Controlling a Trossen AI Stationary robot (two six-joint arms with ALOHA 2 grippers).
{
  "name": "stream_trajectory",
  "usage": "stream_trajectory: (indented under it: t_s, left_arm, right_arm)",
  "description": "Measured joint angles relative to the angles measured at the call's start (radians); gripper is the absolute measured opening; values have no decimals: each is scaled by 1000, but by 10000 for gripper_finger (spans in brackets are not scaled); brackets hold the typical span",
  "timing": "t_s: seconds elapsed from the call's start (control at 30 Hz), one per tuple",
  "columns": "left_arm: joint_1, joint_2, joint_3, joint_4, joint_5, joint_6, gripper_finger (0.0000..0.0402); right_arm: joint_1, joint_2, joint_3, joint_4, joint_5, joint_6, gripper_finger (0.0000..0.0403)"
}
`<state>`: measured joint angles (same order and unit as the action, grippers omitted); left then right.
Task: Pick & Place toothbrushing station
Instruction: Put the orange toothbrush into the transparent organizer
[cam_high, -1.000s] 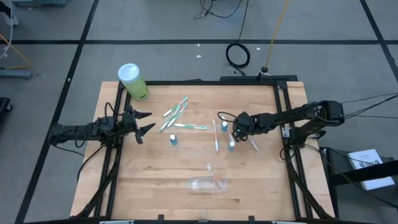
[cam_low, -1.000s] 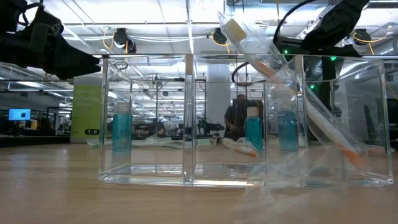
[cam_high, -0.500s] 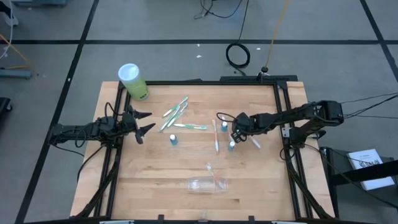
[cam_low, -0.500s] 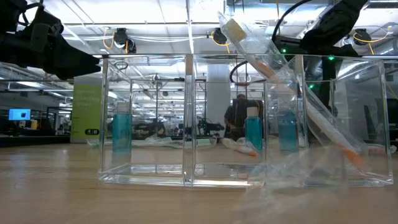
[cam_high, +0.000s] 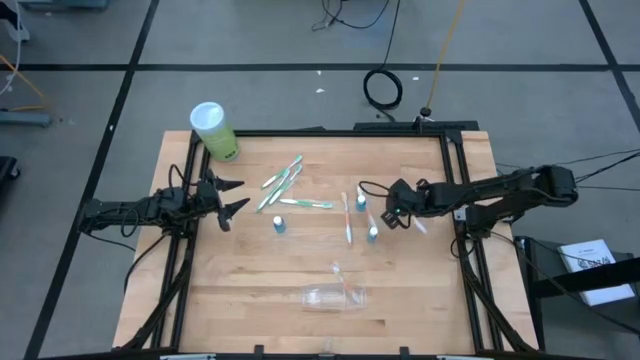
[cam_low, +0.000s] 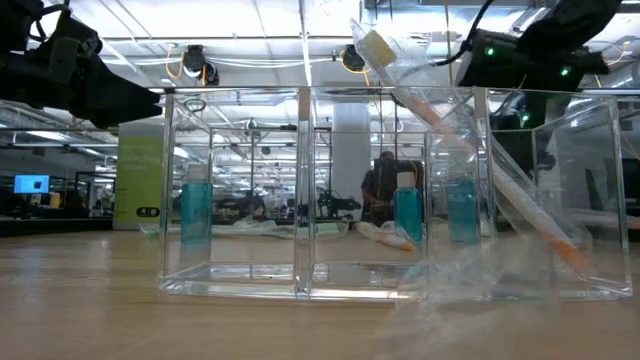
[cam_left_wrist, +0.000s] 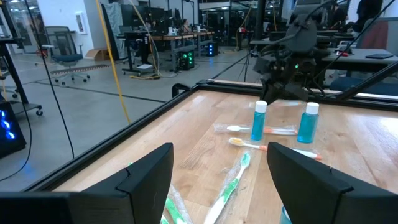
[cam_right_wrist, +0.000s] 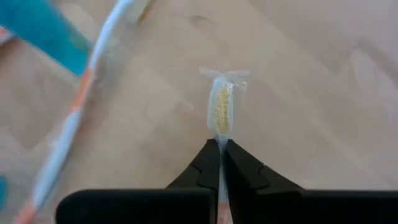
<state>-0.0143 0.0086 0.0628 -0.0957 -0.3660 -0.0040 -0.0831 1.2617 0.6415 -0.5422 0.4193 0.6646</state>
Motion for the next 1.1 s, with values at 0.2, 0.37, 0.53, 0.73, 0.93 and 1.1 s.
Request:
stream_trajectory:
  t_s: [0.2, 0.37, 0.53, 0.73, 0.93, 1.1]
  left_arm:
    - [0, 0, 0, 0, 0, 0, 269]
    - [0, 0, 0, 0, 0, 0, 269]
    - [0, 0, 0, 0, 0, 0, 269]
    - [0, 0, 0, 0, 0, 0, 269]
    - [0, 0, 0, 0, 0, 0, 269]
    - [0, 0, 0, 0, 0, 0, 269]
  right_arm:
    - [6, -92, 0, -74, 31, -23, 0]
    - [6, -176, 1, -93, 30, -34, 0]
    - [6, -261, -14, -100, 32, -52, 3]
    - [6, -373, -111, -88, 53, -13, 3]
    - [7, -476, -215, 27, 47, -2, 2]
    - [7, -540, -277, 204, -18, -71, 1]
